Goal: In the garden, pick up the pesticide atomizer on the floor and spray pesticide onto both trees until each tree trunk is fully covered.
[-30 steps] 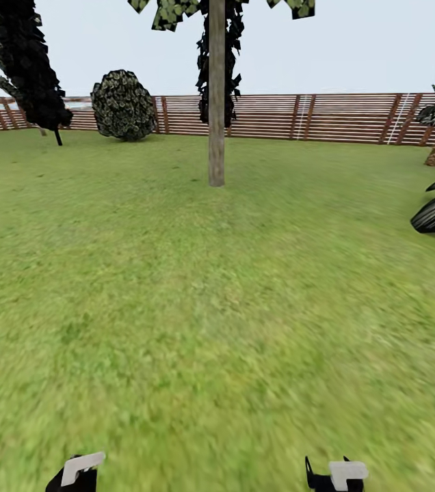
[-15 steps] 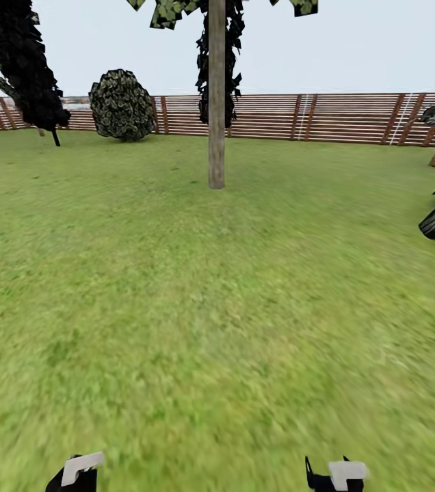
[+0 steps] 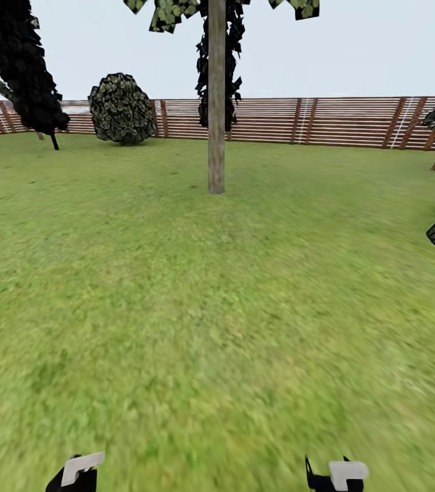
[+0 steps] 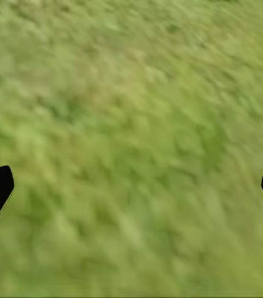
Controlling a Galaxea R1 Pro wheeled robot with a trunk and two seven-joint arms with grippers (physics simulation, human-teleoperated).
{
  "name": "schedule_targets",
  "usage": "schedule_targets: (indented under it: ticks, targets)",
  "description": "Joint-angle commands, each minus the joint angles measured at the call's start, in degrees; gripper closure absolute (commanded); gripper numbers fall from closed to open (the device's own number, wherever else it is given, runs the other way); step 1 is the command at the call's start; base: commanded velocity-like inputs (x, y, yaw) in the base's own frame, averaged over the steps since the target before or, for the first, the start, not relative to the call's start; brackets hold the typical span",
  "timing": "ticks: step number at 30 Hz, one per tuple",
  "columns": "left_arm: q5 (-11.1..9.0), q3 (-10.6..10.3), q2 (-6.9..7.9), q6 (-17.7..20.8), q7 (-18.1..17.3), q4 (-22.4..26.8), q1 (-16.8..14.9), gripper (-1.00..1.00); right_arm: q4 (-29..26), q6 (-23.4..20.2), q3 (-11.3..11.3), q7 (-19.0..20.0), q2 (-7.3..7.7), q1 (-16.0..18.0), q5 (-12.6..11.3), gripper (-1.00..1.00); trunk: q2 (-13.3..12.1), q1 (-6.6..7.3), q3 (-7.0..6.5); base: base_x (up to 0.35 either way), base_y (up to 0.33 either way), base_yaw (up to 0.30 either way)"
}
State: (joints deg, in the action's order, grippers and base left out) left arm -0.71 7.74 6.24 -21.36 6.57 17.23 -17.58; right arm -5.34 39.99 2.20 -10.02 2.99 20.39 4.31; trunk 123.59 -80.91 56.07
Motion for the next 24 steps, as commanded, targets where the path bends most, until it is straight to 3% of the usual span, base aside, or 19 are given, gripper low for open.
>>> schedule_targets:
  ticks: [1,24]
  targets:
    - [0.01,0.02,0.00,0.00,0.01,0.04,0.00,1.00,0.01,0.00,0.00,0.00,0.00,0.01,0.00,-1.00,0.00,0.00,0.00,0.339,0.000,0.000]
    - [0.01,0.02,0.00,0.00,0.00,0.08,0.01,1.00,-0.02,0.00,-0.01,0.00,0.00,0.00,0.00,-1.00,0.00,0.00,0.00,0.339,0.000,0.017]
